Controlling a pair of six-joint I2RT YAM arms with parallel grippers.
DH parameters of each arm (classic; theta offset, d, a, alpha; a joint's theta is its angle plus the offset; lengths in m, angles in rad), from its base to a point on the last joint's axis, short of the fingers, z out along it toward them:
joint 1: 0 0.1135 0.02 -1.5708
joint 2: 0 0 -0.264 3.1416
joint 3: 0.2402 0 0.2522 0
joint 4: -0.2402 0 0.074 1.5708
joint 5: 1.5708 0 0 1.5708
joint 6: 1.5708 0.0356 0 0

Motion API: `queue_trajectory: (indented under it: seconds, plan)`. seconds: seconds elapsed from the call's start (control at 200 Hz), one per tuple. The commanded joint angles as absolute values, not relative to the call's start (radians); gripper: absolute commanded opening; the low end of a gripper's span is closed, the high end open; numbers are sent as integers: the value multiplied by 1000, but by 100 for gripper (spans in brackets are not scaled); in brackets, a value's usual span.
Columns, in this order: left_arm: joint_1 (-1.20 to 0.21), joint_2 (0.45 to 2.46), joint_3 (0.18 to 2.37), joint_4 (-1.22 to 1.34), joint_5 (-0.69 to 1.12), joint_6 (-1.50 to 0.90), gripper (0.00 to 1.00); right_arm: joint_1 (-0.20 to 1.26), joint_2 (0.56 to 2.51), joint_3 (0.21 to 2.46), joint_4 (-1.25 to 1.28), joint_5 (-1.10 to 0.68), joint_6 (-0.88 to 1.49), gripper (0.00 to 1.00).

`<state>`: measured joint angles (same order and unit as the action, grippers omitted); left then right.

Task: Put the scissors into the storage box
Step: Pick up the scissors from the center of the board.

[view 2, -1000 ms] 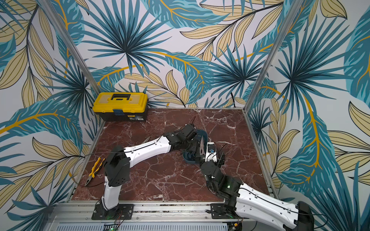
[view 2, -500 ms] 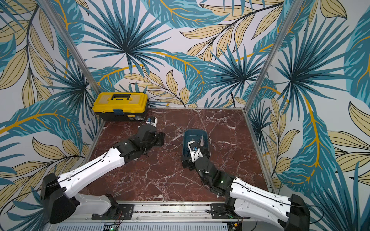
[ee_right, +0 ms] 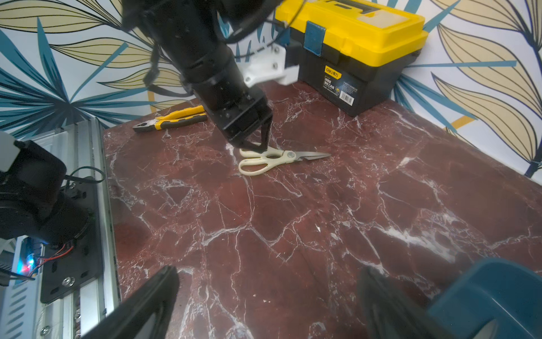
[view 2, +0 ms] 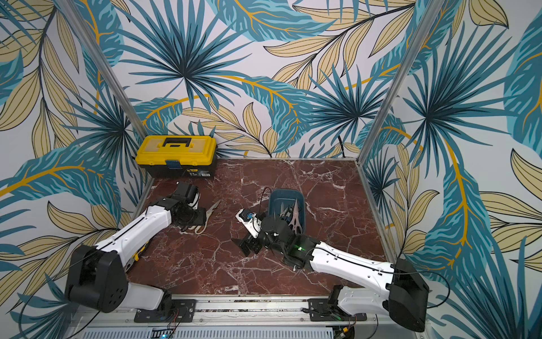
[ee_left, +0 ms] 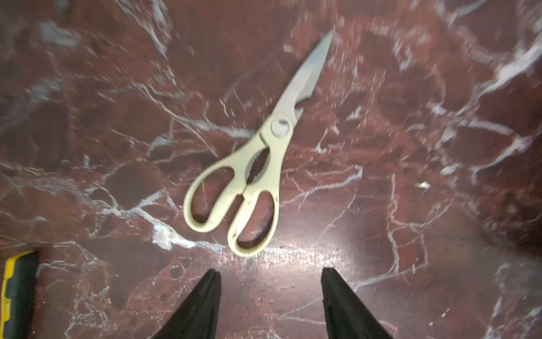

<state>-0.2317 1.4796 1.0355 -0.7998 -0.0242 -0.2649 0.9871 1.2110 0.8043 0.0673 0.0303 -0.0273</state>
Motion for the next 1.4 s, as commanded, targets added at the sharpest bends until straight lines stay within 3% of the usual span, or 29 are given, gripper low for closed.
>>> queue_trajectory:
  seconds: [0.0,0.386,1.002,1.198,1.393]
  plan:
    - [-223,1556,1138,-904,-2,-197,55,986,1212,814,44,19,-31,100]
    - [-154,1750,1257,-933,7,-103,57,987,1108,747,3,146,-9,100]
    - [-127,1868,1219,-898,29,-80,57,984,1110,776,-26,232,-48,100]
    - [-128,1863,1184,-868,154,-86,37,986,1129,781,-24,251,-38,100]
    - [-128,1827,1141,-840,98,-113,48,985,1133,785,-26,267,-44,100]
